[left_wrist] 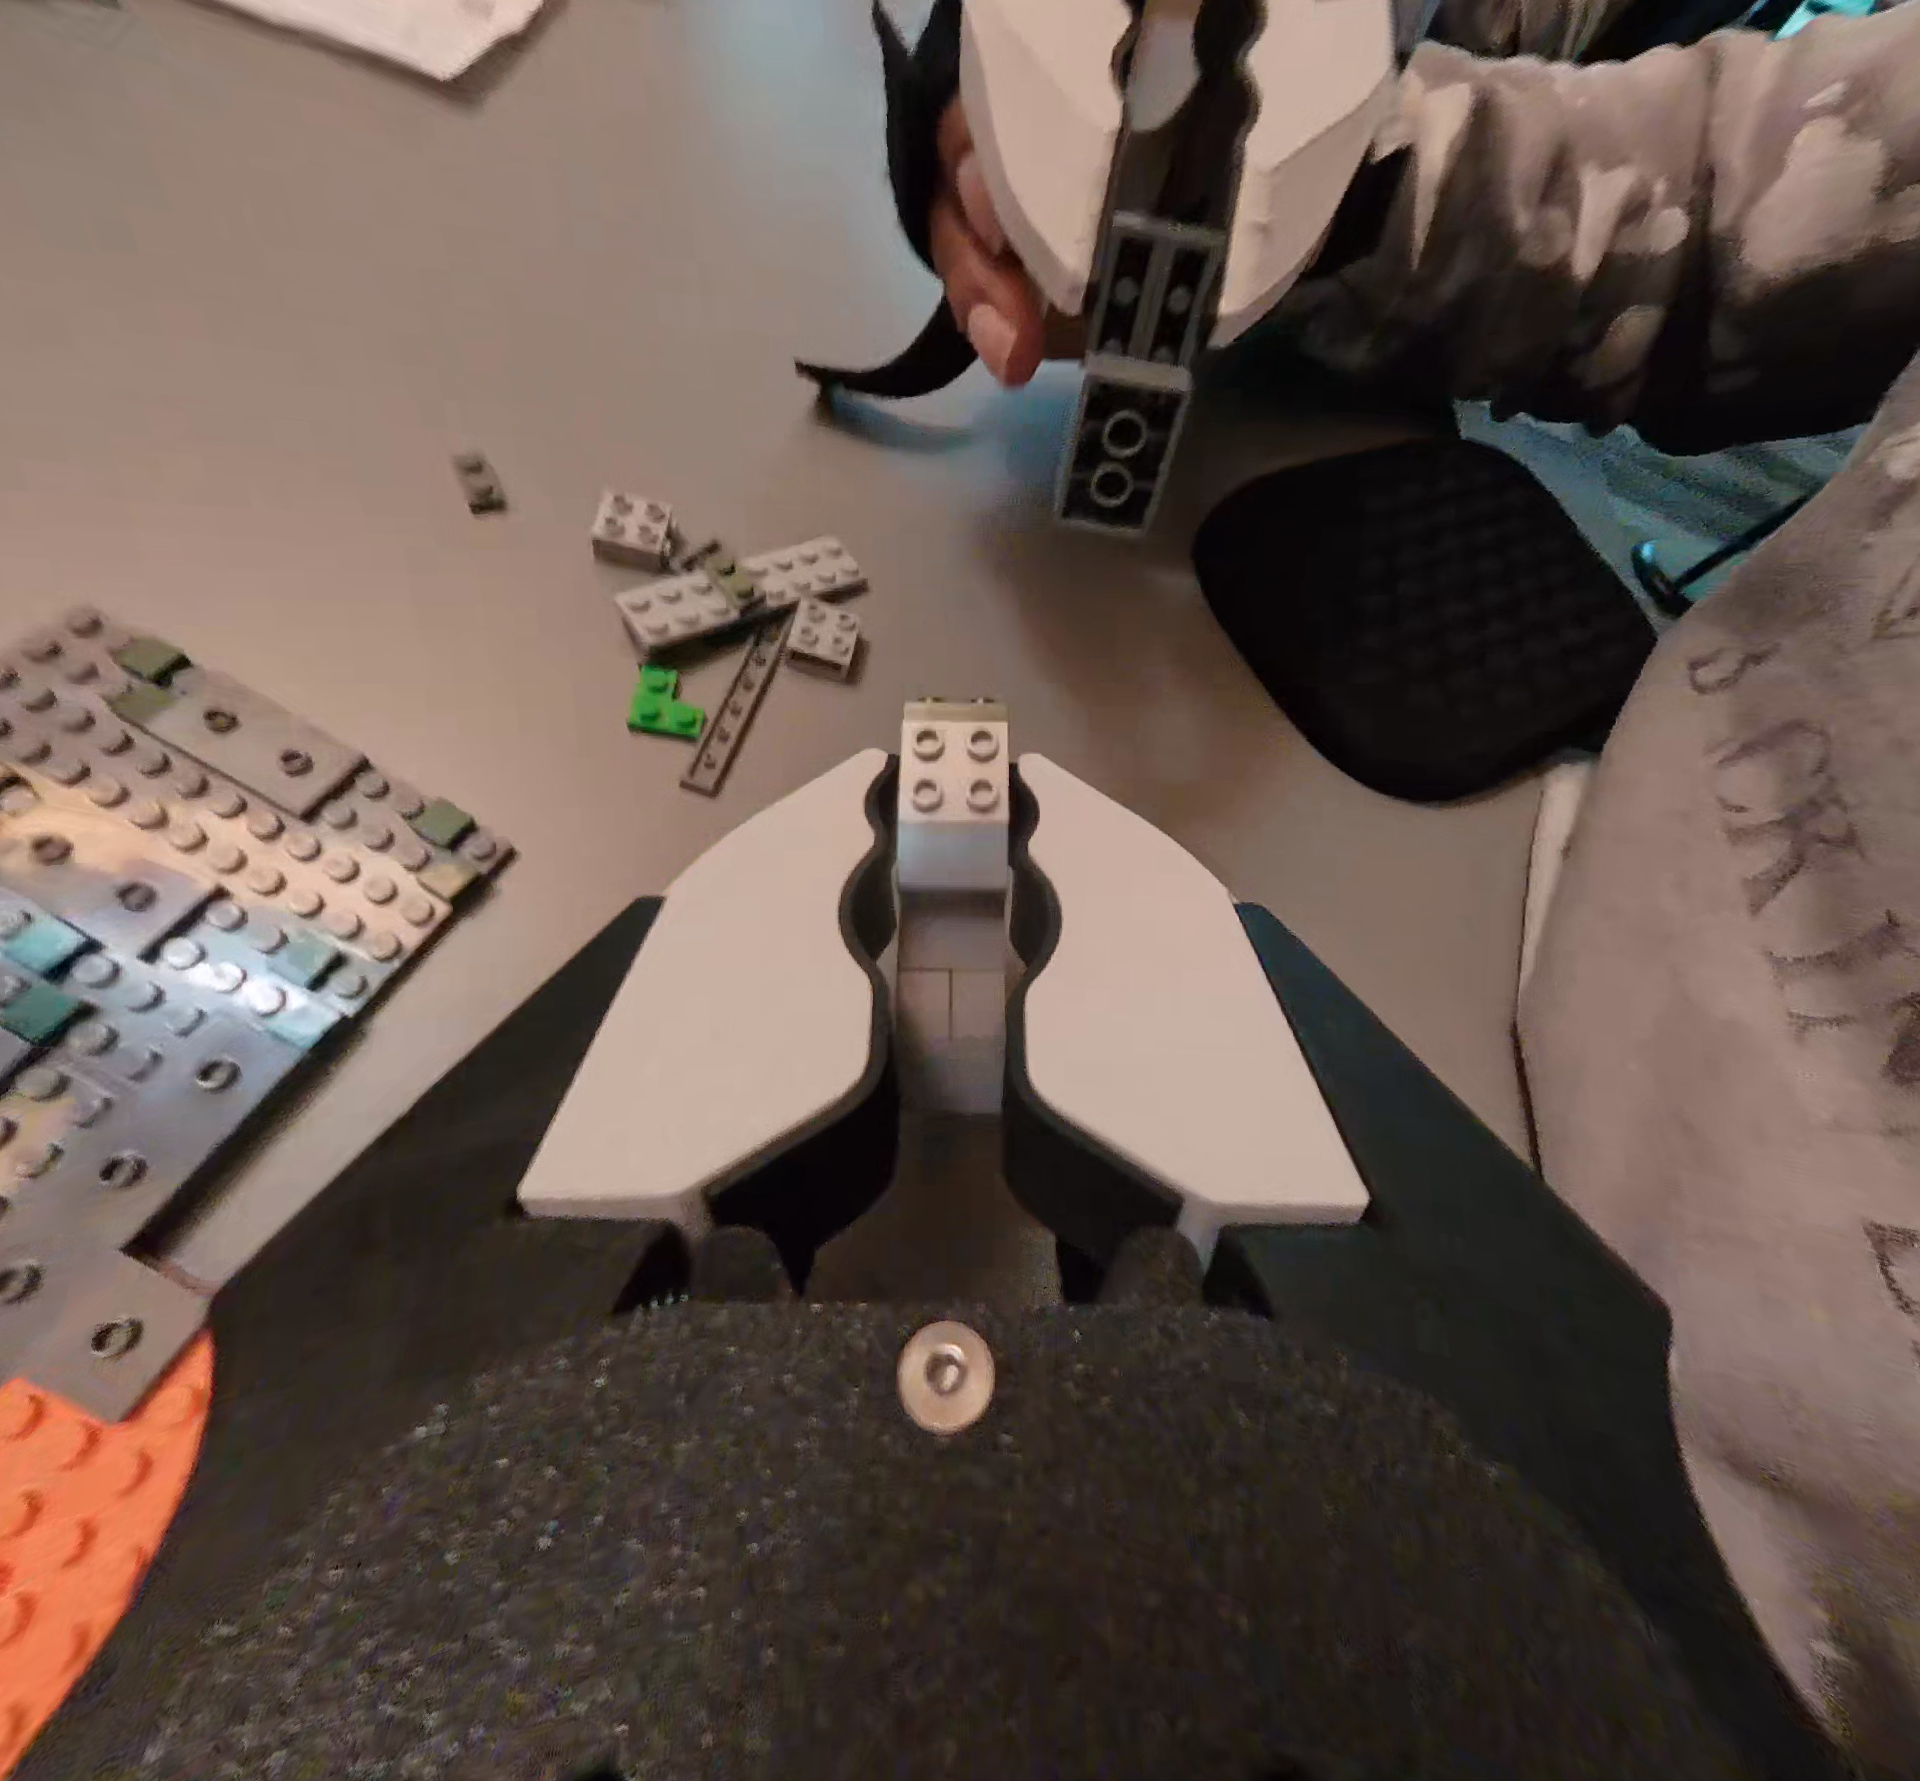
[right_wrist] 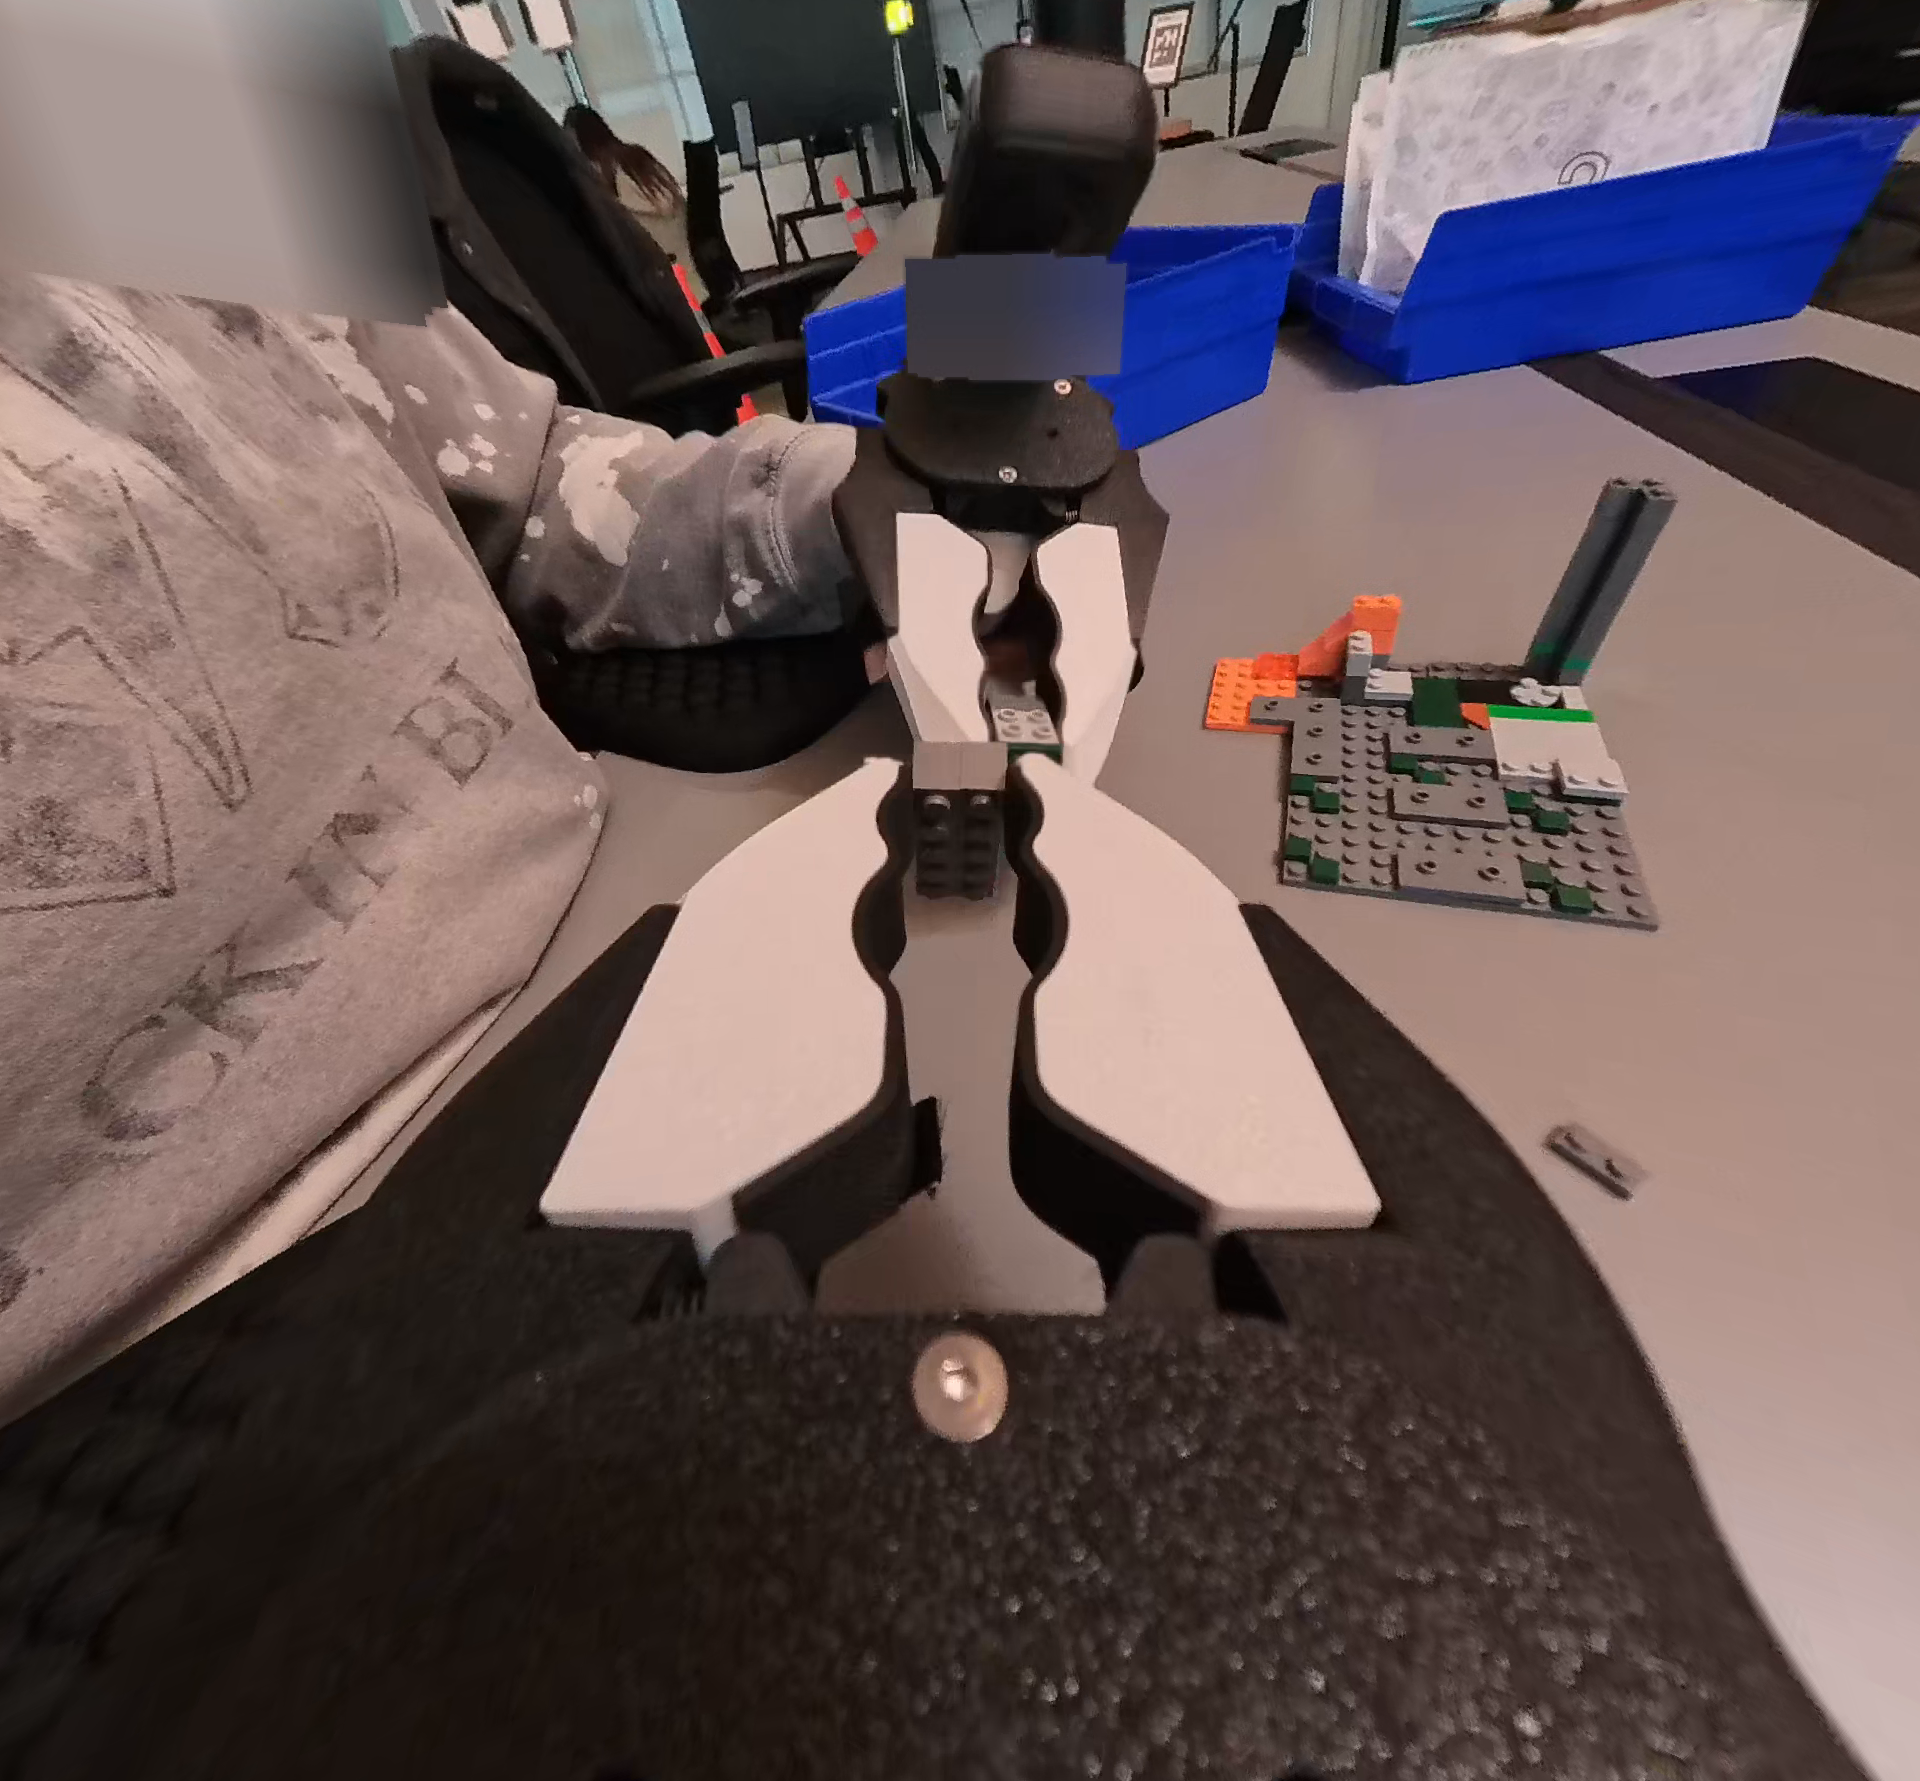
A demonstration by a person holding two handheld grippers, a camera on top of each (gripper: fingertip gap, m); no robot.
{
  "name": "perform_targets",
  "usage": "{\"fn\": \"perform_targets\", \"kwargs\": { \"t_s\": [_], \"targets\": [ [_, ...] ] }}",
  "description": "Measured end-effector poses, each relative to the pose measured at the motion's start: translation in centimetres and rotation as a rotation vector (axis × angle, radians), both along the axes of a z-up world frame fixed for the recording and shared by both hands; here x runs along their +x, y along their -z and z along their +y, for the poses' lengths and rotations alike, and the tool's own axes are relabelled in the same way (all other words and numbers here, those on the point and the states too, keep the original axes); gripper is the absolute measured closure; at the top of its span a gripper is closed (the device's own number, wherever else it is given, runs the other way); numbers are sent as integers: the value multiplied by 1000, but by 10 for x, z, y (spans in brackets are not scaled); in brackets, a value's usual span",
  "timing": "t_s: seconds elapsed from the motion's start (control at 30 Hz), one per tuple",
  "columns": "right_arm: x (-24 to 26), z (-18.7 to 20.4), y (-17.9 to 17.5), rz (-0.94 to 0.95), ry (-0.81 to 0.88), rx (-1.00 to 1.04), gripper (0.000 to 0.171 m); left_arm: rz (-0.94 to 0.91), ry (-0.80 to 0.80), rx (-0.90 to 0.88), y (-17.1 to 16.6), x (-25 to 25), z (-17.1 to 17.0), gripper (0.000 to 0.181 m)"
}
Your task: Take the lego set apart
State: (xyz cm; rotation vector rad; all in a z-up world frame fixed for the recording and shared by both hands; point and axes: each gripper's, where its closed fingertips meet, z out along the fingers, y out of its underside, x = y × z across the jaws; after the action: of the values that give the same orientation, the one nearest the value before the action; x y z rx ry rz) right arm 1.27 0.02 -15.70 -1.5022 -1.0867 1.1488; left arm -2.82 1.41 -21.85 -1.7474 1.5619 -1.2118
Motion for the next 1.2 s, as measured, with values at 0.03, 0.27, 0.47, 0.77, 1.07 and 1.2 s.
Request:
{"fn": "perform_targets", "kwargs": {
  "t_s": [0.03, 0.27, 0.47, 0.77, 1.07, 1.2],
  "targets": [
    [0, 1, 2, 5, 0, -9, 155, 36, 6, -16, 6, -1, -2, 163],
    [-6, 4, 13, -20, -3, -50, 155, 66, -8, -20, 13, 3, 0, 158],
    [-14, 6, 20, -64, -19, -80, 155, -69, 11, 49, -15, 9, -5, 151],
    [-28, 4, 19, -117, -75, -61, 155, -103, 31, 113, -28, 15, -13, 165],
    [-22, 10, 14, -129, -79, -42, 155, -82, -38, 198, -36, 7, 0, 164],
    [5, 24, 14, -144, 10, -27, 155, -81, -180, 199, -37, -14, 29, 164]
  ]
}}
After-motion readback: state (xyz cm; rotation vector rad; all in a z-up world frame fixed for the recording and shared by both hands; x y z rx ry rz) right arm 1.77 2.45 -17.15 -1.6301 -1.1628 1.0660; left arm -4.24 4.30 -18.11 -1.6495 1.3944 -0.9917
